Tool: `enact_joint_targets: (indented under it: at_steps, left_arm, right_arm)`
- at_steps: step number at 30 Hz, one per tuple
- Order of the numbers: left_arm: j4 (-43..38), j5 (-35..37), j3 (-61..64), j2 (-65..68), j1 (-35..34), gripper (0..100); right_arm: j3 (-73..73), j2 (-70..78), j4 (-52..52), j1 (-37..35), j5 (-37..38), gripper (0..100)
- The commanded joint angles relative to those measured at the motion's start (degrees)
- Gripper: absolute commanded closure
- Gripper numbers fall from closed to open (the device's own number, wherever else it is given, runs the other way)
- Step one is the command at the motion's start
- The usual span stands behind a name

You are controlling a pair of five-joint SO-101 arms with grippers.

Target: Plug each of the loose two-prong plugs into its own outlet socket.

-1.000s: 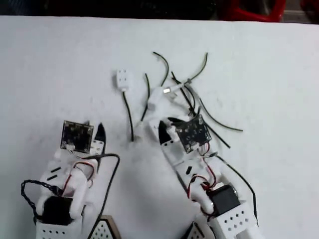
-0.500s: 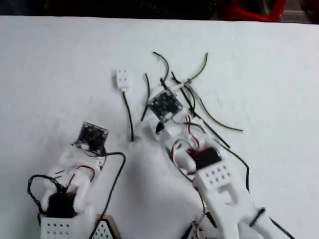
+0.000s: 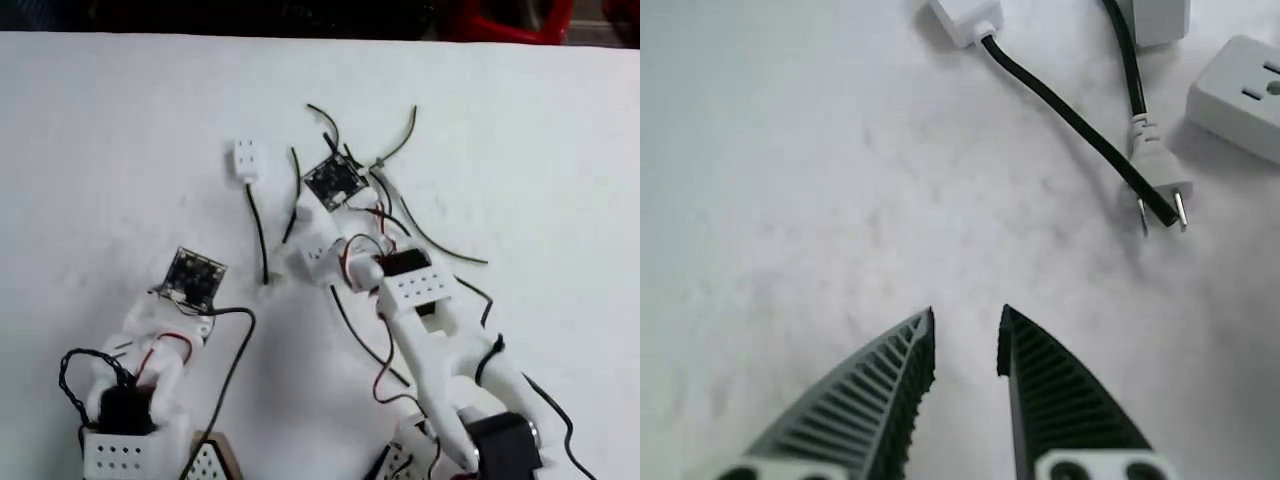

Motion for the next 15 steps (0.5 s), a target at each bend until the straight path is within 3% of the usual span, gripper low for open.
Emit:
enact_joint_targets:
  at_steps: [1, 15]
  left_arm:
    - [-1.4, -0.6, 0.8, -0.5, -0.2, 88]
    - [-1.4, -0.6, 0.9, -0.5, -0.2, 88]
  right_arm:
    - [-2.7, 1.6, -2.4, 0.5, 0.5, 98.1]
    - [1.9, -4.8, -1.8, 0.3, 0.5, 98.1]
